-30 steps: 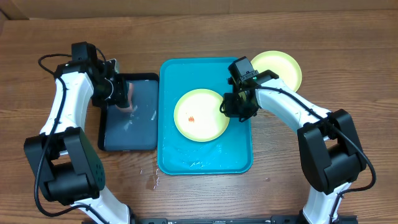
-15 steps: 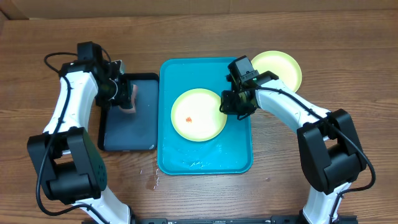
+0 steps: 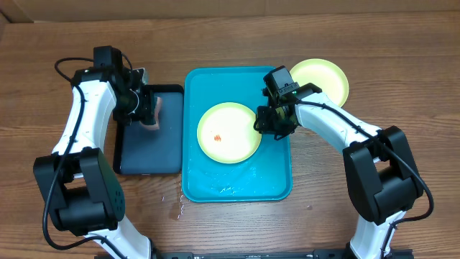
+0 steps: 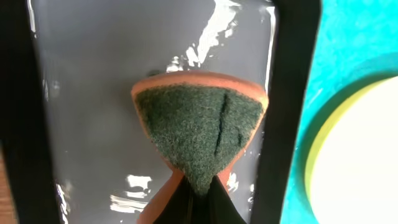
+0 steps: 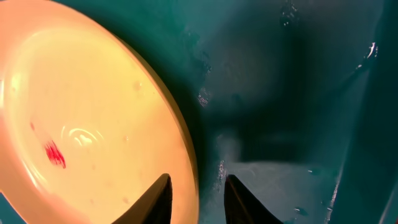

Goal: Clean dirty plates on tray and stack at the side
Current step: 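Carry the sponge right with the left gripper over the yellow plate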

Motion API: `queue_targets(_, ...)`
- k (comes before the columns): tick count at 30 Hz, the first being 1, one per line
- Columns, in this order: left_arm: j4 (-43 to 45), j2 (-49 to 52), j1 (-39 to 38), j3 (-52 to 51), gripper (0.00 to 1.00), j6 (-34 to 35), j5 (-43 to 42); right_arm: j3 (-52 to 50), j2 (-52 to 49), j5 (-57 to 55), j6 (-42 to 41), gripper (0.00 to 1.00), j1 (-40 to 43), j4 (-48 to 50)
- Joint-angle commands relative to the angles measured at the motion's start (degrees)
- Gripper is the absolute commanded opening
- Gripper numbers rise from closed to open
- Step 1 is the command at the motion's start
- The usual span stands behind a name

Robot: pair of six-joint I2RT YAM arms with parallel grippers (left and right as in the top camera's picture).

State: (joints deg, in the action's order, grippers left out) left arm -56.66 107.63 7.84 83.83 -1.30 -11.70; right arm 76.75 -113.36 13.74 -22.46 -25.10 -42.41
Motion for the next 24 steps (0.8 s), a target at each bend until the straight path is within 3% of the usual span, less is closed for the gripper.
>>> queue_targets(1, -0.7, -1.86, -0.15, 1.68, 0.04, 3.48, 4.72, -0.31, 1.86, 0.26, -0.28, 0.25, 0.37, 0.59)
queue_targets(9, -0.7, -1.86, -0.37, 1.68, 0.04, 4.07, 4.59, -0.33, 1.86, -0.13, -0.31, 0.1, 0.35, 0.48)
queue_targets(11, -0.72, -1.86, -0.48, 1.68, 0.04, 3.98, 4.66, -0.33, 1.86, -0.13, -0.33, 0.13, 0.35, 0.31)
queue_targets(12, -0.72, -1.86, -0.48, 1.68, 0.04, 3.85, 4.66, -0.33, 1.86, -0.13, -0.33, 0.22, 0.35, 0.13)
queue_targets(14, -0.68, -1.86, -0.48, 1.68, 0.04, 3.85, 4.63, -0.35, 1.86, -0.13, -0.31, 0.28, 0.35, -0.09)
queue_targets(24, -0.83, -1.86, -0.48, 1.68, 0.04, 3.87, 4.63, -2.86, 1.81, -0.13, -2.03, 0.17, 0.24, 0.55)
